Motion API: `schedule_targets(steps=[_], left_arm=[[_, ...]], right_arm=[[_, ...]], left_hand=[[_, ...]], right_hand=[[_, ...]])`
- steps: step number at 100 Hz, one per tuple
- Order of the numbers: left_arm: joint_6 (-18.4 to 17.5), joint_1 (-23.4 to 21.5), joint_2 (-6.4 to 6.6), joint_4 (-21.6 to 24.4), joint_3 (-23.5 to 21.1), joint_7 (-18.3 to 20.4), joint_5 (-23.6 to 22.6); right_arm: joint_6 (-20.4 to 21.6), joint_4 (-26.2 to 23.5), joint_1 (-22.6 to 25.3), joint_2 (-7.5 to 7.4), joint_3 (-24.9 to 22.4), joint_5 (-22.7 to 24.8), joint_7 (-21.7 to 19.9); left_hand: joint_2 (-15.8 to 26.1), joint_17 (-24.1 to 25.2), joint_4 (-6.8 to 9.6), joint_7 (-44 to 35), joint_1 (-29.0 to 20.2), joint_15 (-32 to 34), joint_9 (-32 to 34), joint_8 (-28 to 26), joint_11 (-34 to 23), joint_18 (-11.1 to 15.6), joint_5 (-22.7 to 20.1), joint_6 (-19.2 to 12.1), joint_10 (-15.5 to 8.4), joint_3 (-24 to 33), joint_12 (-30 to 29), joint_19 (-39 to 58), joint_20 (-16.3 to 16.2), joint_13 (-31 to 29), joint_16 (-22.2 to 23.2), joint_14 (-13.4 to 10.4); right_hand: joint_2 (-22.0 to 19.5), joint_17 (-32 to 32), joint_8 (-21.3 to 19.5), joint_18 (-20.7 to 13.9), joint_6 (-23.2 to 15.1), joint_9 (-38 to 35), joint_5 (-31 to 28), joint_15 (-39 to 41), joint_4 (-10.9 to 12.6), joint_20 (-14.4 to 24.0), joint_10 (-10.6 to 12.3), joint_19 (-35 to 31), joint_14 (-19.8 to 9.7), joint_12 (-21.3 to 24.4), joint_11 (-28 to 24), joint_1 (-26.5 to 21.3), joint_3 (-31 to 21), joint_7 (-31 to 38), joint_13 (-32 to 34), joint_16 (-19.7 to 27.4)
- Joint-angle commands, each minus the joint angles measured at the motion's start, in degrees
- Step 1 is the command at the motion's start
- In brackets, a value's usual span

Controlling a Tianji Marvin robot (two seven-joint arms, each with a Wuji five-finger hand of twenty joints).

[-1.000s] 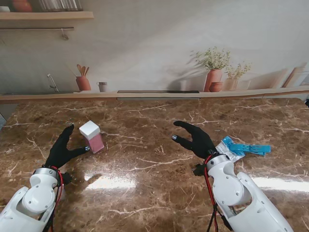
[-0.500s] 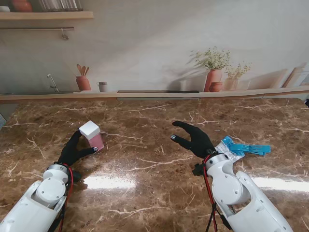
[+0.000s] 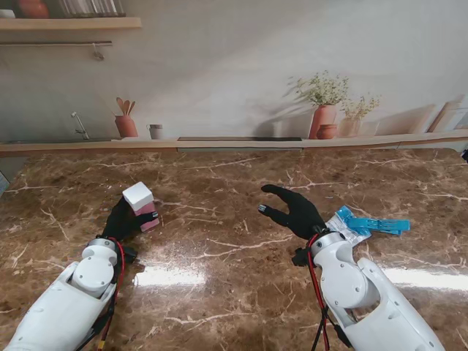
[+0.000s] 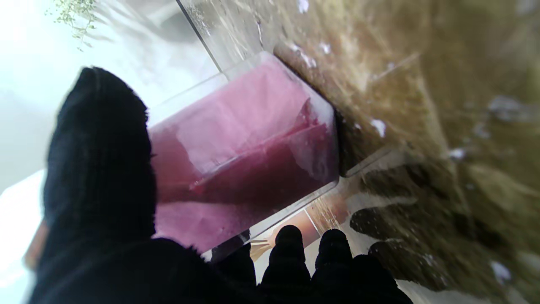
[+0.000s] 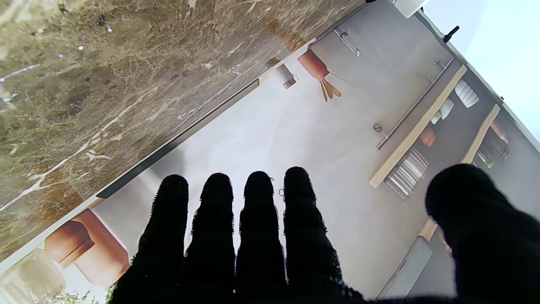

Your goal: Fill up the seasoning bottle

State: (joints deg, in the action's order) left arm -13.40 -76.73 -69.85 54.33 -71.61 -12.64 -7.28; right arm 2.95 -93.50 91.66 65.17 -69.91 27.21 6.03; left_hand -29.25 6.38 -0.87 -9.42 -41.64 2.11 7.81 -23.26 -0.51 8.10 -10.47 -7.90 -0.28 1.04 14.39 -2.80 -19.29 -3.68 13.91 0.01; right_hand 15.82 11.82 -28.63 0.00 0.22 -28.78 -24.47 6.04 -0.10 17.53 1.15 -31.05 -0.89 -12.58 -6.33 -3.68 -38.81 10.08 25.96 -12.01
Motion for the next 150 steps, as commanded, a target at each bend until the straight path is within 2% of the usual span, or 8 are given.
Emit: schedule_targets(steps=[1,15,21,37,75,96,122,150], left_arm=[[0.23,0.54,-1.26,-1.52,1.02,0.36,0.31],[-0.57,1.87,-2.25,-3.84,2.09,-1.57,1.22],[-1.03,2.14,-2.59,-4.36,2.33,-2.23,1.67],[-2.71,2.24,-3.75,-4.72,2.38,-4.85,3.66],[-3.03,-1.16,-3.06,3.73,0.85,-7.55,1.73],[-1.90,-2.88,-1.89,10.39,1.62,-7.30,-2.37],[-2.70,-4.19,-0.44,18.36,4.74,-3.17,-4.00],[-3.27,-3.87,0.60,23.49,10.63,1.78,-4.17]], right_arm=[[-0.56,0.30,0.09,0.00,0.07,-0.25,-0.88],[-0.77,0.58,-0.27,-0.03,0.39,-0.41,-1.24],[-0.92,0.69,-0.41,-0.03,0.55,-0.52,-1.36],[-1.32,0.81,-0.61,-0.05,0.88,-0.77,-1.68],[-2.17,-0.03,-0.30,0.00,0.56,0.12,-1.07],[-5.03,-2.33,0.58,-0.06,0.07,2.69,-0.39],[-7.05,-6.73,1.94,-0.80,-1.18,6.77,-2.24],[-5.42,-12.45,4.41,-2.24,-3.45,11.78,-7.25]], left_hand=[[-0.40,-4.39,-1.33,-2.16,-1.42,-0.83,-0.89,-1.00,-0.62,-6.40,-1.68,-3.40,-1.66,-0.94,1.04,6.15,-1.17,1.40,1.16,0.90],[-0.39,-3.93,-1.23,-12.96,-2.99,-0.13,-0.12,-4.67,-2.51,-8.34,-7.87,-4.66,-1.40,1.95,2.52,7.19,-1.62,1.47,3.49,1.44],[-4.52,-3.57,-4.10,-18.38,4.43,0.12,0.49,-7.46,-3.69,-9.13,-10.52,-5.29,-1.39,22.20,2.50,8.03,-4.26,1.44,4.94,1.52],[-5.23,-2.96,-5.29,-32.52,2.01,1.99,4.84,-16.48,-10.00,-9.45,-19.09,-4.96,-3.48,32.46,2.28,10.53,-8.63,-0.81,6.59,1.00],[-1.95,-4.94,-7.95,-46.30,-8.92,16.82,44.22,-33.32,-20.42,-15.87,-23.88,-7.23,-0.05,31.23,3.88,38.27,-28.16,-36.90,15.16,7.60],[-5.43,-8.93,-7.95,-47.96,-7.07,30.98,59.28,-30.94,-20.60,-17.26,-25.00,-7.58,-0.31,35.84,28.00,55.02,-28.69,-47.50,26.24,11.20],[-7.49,-10.10,-7.91,-46.94,-7.62,32.32,60.32,-27.35,-20.50,-16.00,-27.74,-6.76,0.70,36.88,31.66,57.26,-27.15,-47.87,28.40,11.96],[-5.04,-10.00,-8.38,-44.30,-9.40,31.95,59.61,-2.97,-19.20,-15.68,-37.38,-4.24,2.83,37.52,35.18,58.16,-24.43,-47.14,29.75,13.26]], right_hand=[[0.90,0.04,-0.57,-0.69,-0.64,-0.88,0.42,-0.23,1.27,1.56,1.00,-0.10,-0.26,-0.72,-0.32,-0.80,-0.22,0.21,0.69,-1.16],[0.90,0.10,-0.56,-0.74,-0.68,-0.97,0.39,-0.24,1.27,1.56,1.00,-0.10,-0.30,-0.78,-0.35,-0.88,-0.53,0.25,0.65,-1.15],[0.84,0.12,-0.56,-0.79,-0.63,-1.12,0.37,-0.21,1.27,1.55,1.03,-0.09,-0.35,-0.81,-0.40,-0.86,-0.81,0.26,0.74,-1.14],[0.68,0.11,-0.54,-0.98,-0.64,-1.37,0.24,-0.25,1.20,1.48,1.01,0.00,-0.63,-0.86,-0.47,-0.70,-1.66,0.33,0.76,-1.08],[1.20,0.54,-0.50,-0.73,-0.72,-1.77,-0.18,-0.13,0.66,1.38,1.06,-0.19,-0.56,-0.86,-0.60,-0.73,-3.38,0.56,1.32,-0.89],[5.08,3.18,-0.39,1.21,-0.69,-3.11,-0.66,1.51,-0.47,3.51,0.91,-4.41,0.72,-1.28,-1.25,-1.66,-6.35,0.93,4.47,-2.01],[10.98,5.84,0.33,3.12,1.06,-4.04,2.60,4.82,-1.79,7.19,0.71,-10.22,1.43,-3.52,-2.88,-8.08,-4.38,-0.98,9.31,-5.79],[17.18,3.72,8.66,3.05,4.85,5.66,15.93,5.00,-2.13,11.29,1.24,-9.27,1.07,-5.76,-2.41,-13.13,0.73,-12.48,6.57,-9.21]])
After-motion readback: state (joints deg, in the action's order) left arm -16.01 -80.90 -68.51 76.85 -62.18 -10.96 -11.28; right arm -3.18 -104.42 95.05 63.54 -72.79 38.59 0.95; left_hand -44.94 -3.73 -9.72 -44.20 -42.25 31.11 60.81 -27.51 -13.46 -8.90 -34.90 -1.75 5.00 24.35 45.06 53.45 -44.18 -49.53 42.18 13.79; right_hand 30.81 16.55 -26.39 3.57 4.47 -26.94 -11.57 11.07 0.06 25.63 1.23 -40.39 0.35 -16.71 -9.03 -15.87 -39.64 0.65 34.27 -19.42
